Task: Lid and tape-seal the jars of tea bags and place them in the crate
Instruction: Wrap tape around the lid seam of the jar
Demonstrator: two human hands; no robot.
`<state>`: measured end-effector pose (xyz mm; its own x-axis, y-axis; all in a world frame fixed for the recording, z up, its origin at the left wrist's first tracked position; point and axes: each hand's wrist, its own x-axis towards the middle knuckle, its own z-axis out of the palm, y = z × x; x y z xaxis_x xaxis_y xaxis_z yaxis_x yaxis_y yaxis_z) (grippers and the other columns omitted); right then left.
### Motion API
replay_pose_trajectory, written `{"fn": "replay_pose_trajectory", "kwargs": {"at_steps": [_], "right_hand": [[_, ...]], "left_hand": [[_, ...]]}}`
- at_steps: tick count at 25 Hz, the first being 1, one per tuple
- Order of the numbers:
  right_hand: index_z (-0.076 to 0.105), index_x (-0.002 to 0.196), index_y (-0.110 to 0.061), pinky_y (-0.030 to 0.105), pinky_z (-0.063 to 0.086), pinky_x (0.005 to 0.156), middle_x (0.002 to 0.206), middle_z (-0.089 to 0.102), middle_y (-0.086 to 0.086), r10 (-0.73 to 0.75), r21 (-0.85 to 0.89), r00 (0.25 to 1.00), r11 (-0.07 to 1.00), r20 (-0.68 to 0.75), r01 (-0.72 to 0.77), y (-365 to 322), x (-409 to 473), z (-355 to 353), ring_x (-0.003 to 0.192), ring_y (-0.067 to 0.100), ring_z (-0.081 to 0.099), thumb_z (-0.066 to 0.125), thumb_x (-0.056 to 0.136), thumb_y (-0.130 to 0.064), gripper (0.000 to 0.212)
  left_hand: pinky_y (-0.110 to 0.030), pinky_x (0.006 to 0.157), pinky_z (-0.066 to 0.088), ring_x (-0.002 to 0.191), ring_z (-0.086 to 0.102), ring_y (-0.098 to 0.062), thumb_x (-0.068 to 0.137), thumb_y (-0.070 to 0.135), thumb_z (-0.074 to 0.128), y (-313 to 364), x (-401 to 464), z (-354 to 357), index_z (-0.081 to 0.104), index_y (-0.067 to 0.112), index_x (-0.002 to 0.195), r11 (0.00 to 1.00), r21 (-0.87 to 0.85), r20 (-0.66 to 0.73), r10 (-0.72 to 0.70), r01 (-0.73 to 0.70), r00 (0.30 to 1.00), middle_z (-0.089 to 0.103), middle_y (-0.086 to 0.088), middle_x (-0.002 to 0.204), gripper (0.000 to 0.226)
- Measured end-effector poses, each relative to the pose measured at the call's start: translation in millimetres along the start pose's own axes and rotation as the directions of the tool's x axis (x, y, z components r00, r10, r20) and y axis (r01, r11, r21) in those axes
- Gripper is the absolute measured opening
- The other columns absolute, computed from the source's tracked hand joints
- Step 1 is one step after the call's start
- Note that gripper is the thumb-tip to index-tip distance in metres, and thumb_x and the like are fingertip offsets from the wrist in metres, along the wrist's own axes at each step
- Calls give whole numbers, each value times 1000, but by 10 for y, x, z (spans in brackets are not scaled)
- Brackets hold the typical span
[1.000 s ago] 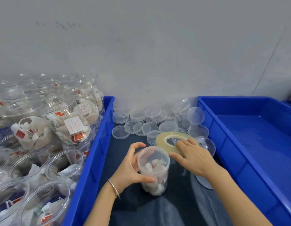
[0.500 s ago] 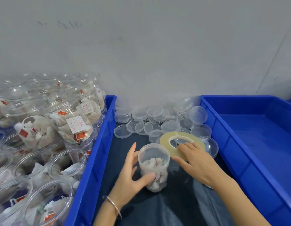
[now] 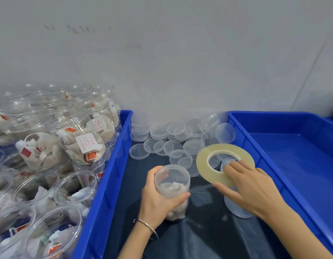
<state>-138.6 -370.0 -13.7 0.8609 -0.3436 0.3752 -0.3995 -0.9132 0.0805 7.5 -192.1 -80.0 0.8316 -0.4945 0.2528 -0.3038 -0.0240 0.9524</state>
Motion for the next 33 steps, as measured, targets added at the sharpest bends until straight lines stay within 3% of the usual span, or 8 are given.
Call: {"fn": "replay_pose_trajectory", "kwargs": {"at_steps": [4, 9, 15, 19, 25, 29, 31, 33], "right_hand": [[53, 96, -23, 19, 27, 61, 93, 45, -17, -62, 21, 996, 998, 68, 61, 130, -18, 47, 87, 5, 41, 21, 79, -55, 48], [42, 98, -30, 13, 24, 53, 101, 42, -19, -15, 14, 987, 1000, 158, 13, 169, 164, 90, 98, 3, 39, 19, 86, -65, 43], [37, 95, -32, 23, 33, 64, 105, 39, -22, -21, 120, 967, 993, 255, -10, 6, 413, 248, 107, 3, 34, 24, 87, -68, 39], [47, 109, -24, 28, 37, 72, 116, 44, -15, -46, 164, 960, 986, 274, 1, -176, 549, 273, 115, 9, 35, 33, 92, -62, 44], [46, 105, -19, 38, 43, 88, 116, 45, -7, -85, 176, 949, 984, 304, 32, -396, 566, 268, 114, 15, 36, 33, 94, -56, 41], [45, 101, -16, 40, 43, 90, 111, 43, -6, -50, 259, 937, 965, 346, -44, -378, 477, 234, 110, 16, 36, 33, 97, -45, 31], [45, 102, -15, 40, 43, 90, 110, 43, -4, -44, 279, 934, 958, 356, -61, -394, 452, 231, 108, 17, 36, 32, 98, -40, 28], [46, 102, -15, 41, 43, 89, 109, 43, -4, -48, 285, 939, 957, 342, -54, -405, 444, 223, 106, 16, 36, 32, 98, -40, 28]], "left_hand": [[-18, 93, 44, 110, 57, 1, 47, 23, 94, -16, 21, -80, 50, 24, 119, 1000, -19, 54, 10, -9, 999, 62, 12, 113, 85], [-9, 87, 42, 106, 57, 3, 47, 14, 95, -49, 19, -162, 45, 21, 116, 999, -41, 147, -1, 7, 989, 61, 9, 113, 85], [-18, 90, 45, 108, 58, -7, 44, 19, 90, -41, 53, -252, 46, 11, 118, 997, -80, 317, 21, 5, 948, 59, 3, 114, 87], [-21, 92, 46, 112, 57, -9, 44, 21, 87, 3, 77, -280, 46, 7, 121, 992, -124, 376, 9, 40, 927, 58, -3, 121, 88], [-22, 96, 45, 122, 48, -2, 49, 21, 90, 7, 108, -359, 42, 23, 134, 985, -136, 454, -32, 105, 891, 41, -2, 131, 98], [-27, 104, 43, 125, 50, -7, 67, -1, 82, -15, 80, -438, 37, 20, 134, 967, -198, 425, -65, 163, 903, 50, -1, 136, 83], [-24, 100, 44, 125, 50, -6, 63, 8, 82, -10, -3, -386, 38, 17, 132, 972, -187, 418, -50, 139, 907, 51, 1, 135, 82], [-20, 100, 41, 124, 46, 2, 47, 25, 85, 16, -98, -221, 35, 21, 133, 990, -118, 328, -38, 81, 944, 45, 8, 133, 100]]}}
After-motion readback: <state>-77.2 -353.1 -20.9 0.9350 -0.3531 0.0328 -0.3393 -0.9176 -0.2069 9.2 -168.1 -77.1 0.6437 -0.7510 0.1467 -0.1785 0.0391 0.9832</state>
